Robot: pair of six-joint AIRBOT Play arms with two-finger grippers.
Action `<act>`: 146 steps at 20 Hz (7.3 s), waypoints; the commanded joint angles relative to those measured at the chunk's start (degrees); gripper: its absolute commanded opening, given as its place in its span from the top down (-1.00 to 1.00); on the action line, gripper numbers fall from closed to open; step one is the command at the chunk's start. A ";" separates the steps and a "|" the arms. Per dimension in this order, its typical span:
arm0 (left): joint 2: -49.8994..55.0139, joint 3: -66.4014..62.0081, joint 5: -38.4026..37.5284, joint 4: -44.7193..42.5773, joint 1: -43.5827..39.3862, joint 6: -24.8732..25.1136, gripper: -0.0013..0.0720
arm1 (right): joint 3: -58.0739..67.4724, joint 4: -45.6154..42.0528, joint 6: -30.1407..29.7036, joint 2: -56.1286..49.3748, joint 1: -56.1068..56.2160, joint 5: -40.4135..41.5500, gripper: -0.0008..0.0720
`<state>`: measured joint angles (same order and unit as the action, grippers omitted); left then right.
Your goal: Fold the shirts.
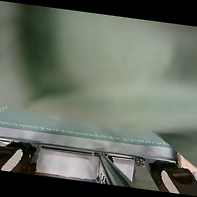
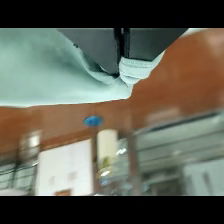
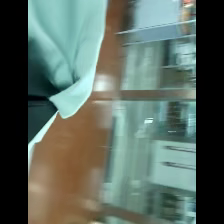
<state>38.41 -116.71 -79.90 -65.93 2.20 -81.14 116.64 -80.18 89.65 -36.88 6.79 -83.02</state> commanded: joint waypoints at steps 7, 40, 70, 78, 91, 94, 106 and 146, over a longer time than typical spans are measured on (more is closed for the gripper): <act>3.56 35.58 3.76 -4.13 0.02 -2.95 0.91 | -46.45 7.93 1.68 0.33 0.00 9.46 0.90; 20.70 95.89 18.56 22.80 29.68 9.66 -0.95 | -83.49 30.93 -11.74 -22.32 -30.97 24.68 -0.71; 15.04 28.63 18.97 45.40 18.27 14.40 0.91 | 1.86 14.58 -0.90 -32.24 -11.67 9.64 0.90; -2.12 7.06 10.91 1.27 18.23 2.14 0.92 | 2.08 1.11 -0.83 -2.64 -11.67 2.58 0.90; -3.54 33.83 4.59 -3.13 10.86 -3.50 0.92 | -31.47 8.39 0.59 1.11 -11.67 2.01 0.90; 4.24 43.32 10.03 1.38 10.45 -0.94 0.91 | -45.48 9.46 -0.24 -3.69 -11.67 12.59 0.89; 50.77 37.81 40.26 4.68 1.95 -7.67 0.91 | -22.86 21.40 -2.73 -61.81 -11.67 33.90 0.90; 15.69 99.71 18.47 17.99 19.32 1.16 -0.95 | -88.35 31.82 -8.31 -13.31 -23.69 25.70 -0.72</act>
<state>54.48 -19.84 -68.86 -52.53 26.33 -81.34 29.56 -48.56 80.40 -51.24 -15.68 -59.44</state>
